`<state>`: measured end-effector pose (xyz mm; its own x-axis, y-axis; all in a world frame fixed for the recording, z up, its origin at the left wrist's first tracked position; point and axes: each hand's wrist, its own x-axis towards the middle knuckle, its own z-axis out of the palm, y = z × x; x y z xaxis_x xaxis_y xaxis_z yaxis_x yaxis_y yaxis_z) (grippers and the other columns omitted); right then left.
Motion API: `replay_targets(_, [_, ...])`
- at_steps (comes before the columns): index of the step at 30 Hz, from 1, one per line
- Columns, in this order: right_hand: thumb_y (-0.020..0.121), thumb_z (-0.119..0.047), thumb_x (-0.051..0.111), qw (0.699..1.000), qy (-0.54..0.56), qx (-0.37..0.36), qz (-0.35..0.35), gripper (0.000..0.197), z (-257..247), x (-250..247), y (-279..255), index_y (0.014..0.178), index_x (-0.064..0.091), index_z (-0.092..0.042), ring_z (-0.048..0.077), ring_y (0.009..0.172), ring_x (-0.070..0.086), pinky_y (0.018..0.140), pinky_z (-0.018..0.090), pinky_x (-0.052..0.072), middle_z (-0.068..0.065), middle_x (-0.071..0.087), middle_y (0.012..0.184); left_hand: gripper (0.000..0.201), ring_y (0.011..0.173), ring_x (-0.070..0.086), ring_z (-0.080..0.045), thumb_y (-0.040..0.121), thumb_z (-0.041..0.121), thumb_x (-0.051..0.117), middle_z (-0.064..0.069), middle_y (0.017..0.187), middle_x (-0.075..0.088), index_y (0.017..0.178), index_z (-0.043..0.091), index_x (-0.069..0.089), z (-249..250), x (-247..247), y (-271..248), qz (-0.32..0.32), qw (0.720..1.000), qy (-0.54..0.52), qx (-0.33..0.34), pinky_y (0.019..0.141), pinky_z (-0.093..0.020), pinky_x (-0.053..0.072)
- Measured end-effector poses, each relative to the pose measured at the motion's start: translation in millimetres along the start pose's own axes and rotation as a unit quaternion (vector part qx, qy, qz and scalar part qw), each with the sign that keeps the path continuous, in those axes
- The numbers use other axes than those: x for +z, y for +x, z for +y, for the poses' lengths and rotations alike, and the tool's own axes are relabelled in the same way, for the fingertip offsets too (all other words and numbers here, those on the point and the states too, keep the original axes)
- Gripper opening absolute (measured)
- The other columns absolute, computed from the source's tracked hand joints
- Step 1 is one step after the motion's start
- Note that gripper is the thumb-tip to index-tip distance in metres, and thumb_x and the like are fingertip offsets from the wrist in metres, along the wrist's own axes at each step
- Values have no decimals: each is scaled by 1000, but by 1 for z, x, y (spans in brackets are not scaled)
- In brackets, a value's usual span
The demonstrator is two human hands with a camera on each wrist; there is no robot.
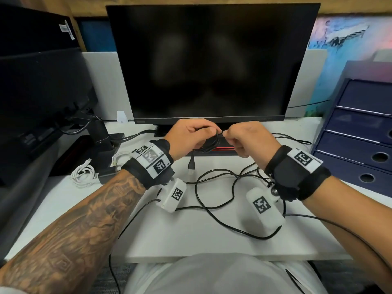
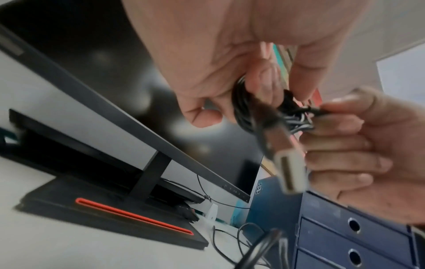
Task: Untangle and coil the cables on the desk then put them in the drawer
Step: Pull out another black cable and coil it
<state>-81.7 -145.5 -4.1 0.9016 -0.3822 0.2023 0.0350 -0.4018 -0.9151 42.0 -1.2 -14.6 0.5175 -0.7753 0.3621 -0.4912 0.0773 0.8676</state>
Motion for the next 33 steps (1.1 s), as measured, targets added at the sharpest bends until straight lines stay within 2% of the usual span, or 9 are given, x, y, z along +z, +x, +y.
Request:
replay_targets(5, [92, -13, 53, 1000, 15, 5, -26, 38, -4, -3, 1, 55, 42, -12, 17, 45, 24, 45, 25, 23, 1, 25, 53, 18, 45, 37, -2, 98, 8, 56, 14, 49, 46, 98, 1, 72, 4, 0, -1, -3, 999, 52, -10, 47, -13, 33])
replay_targets(9, [96, -15, 52, 998, 54, 26, -22, 38, -1, -10, 10, 59, 47, -11, 18, 48, 23, 51, 32, 20, 3, 24, 54, 17, 46, 38, -1, 99, 6, 54, 14, 51, 47, 105, -1, 68, 9, 2, 2, -30, 998, 31, -36, 49, -13, 34])
replay_targets(14, [102, -27, 54, 999, 38, -38, -11, 30, 6, -14, 12, 77, 61, -11, 15, 49, 38, 50, 28, 33, -3, 39, 55, 22, 53, 42, -4, 102, 8, 49, -2, 72, 52, 117, -2, 62, 3, 10, 7, 24, 998, -51, -36, 54, -17, 37])
replay_targets(16, [100, -36, 58, 998, 13, -56, -14, 26, 12, -7, 6, 86, 61, -15, 15, 54, 48, 51, 28, 40, -2, 50, 63, 25, 51, 45, -1, 103, 6, 46, 4, 66, 56, 120, -7, 60, 2, 11, 8, 59, 990, -117, -48, 53, -14, 37])
replay_targets(19, [92, -40, 67, 998, -21, -43, -30, 28, 23, 7, 0, 107, 58, -18, 15, 74, 62, 58, 30, 50, -3, 63, 86, 24, 53, 38, -5, 104, 8, 44, 9, 60, 48, 115, -2, 62, 1, 10, 11, 73, 977, -193, -54, 56, -18, 32])
replay_targets(22, [92, -36, 68, 998, 17, -50, -37, 33, 27, 19, -2, 119, 53, -26, 14, 90, 71, 68, 36, 58, -4, 69, 98, 23, 54, 36, -7, 103, 12, 46, 10, 57, 47, 114, 4, 64, -1, 11, 10, 67, 979, -182, -57, 60, -21, 35])
replay_targets(25, [89, -31, 72, 995, 64, -28, -67, 40, 26, 19, -2, 122, 51, -29, 14, 93, 73, 78, 43, 62, -5, 74, 95, 24, 55, 39, -8, 103, 13, 47, 9, 58, 48, 117, 4, 64, -2, 15, 9, 75, 977, -187, -68, 63, -23, 40])
replay_targets(29, [85, -32, 79, 988, 23, 37, -146, 51, 36, 21, -3, 125, 49, -25, 21, 92, 74, 80, 41, 61, 6, 77, 97, 24, 55, 39, -8, 103, 13, 47, 11, 59, 49, 120, 4, 63, -4, 16, 9, 103, 980, -160, -62, 68, -25, 40])
replay_targets(33, [83, -55, 71, 997, -11, -74, -13, 44, 33, 24, -4, 116, 54, -31, 16, 86, 69, 76, 24, 55, 0, 70, 95, 21, 65, 47, -17, 102, 12, 48, -4, 75, 57, 114, 10, 66, -3, 16, 9, 118, 983, -134, -50, 70, -31, 42])
